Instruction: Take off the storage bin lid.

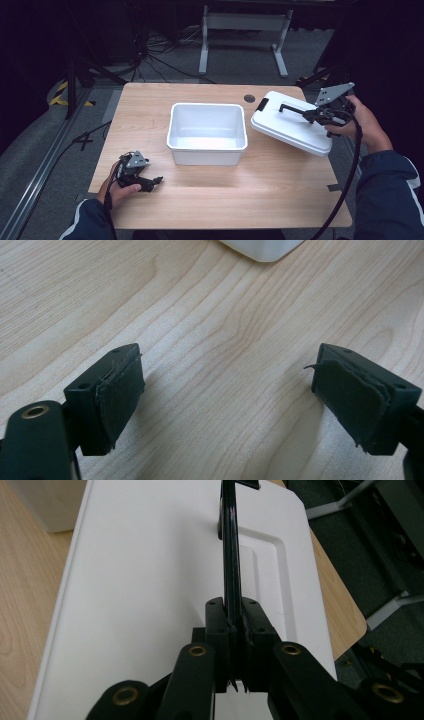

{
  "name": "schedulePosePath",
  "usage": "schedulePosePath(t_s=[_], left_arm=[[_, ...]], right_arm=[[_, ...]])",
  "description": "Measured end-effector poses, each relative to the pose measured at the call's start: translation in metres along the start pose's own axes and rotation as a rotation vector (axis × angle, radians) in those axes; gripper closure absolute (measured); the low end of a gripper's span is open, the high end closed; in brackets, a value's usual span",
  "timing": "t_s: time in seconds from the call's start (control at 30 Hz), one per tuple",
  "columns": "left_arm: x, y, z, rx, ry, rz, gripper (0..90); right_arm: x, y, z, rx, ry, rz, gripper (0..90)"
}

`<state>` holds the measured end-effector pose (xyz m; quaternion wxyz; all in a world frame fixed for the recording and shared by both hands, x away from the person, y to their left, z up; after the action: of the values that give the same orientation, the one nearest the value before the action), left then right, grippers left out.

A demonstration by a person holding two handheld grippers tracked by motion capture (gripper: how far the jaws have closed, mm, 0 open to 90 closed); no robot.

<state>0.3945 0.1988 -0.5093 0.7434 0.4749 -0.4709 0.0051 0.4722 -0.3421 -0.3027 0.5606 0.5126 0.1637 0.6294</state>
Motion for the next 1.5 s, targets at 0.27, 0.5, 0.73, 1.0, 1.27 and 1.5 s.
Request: schedulePosePath(t_s=[0.27,0.5,0.73,1.0,1.27,1.5], left_arm=[[0.000,0.000,0.000,0.000,0.001,-0.003,13.5],[0.000,0.000,0.000,0.000,0.001,-0.003,13.6],[0.000,0.000,0.000,0.000,0.001,-0.003,13.6],[0.001,0.000,-0.001,0.004,-0.013,-0.003,13.3],[0.001,0.000,-0.001,0.006,-0.015,-0.002,13.3],[0.001,0.000,-0.001,0.005,-0.014,-0.001,13.2]], right_arm=[[-0.010,-0.025,-0.009,0.034,-0.014,-0.025,84.6],[-0.018,-0.049,-0.018,0.063,-0.033,-0.029,84.6],[-0.029,-0.064,-0.027,0.080,-0.060,-0.030,84.6],[-0.038,-0.076,-0.036,0.092,-0.075,-0.023,84.5],[-0.044,-0.087,-0.043,0.107,-0.090,-0.021,84.3],[-0.047,-0.095,-0.049,0.113,-0.100,-0.041,81.8]])
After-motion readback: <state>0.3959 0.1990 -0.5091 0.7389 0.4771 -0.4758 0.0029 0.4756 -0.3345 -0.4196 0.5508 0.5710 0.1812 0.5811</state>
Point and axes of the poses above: each handheld gripper's, and its own axes: y roughly backward along the jaws, x roughly out of its top, z roughly to its right, the point moved 4 cm from there along -y, roughly forward along the jaws, and after that the axes turned 7 degrees about y, right-handed, at the moved point
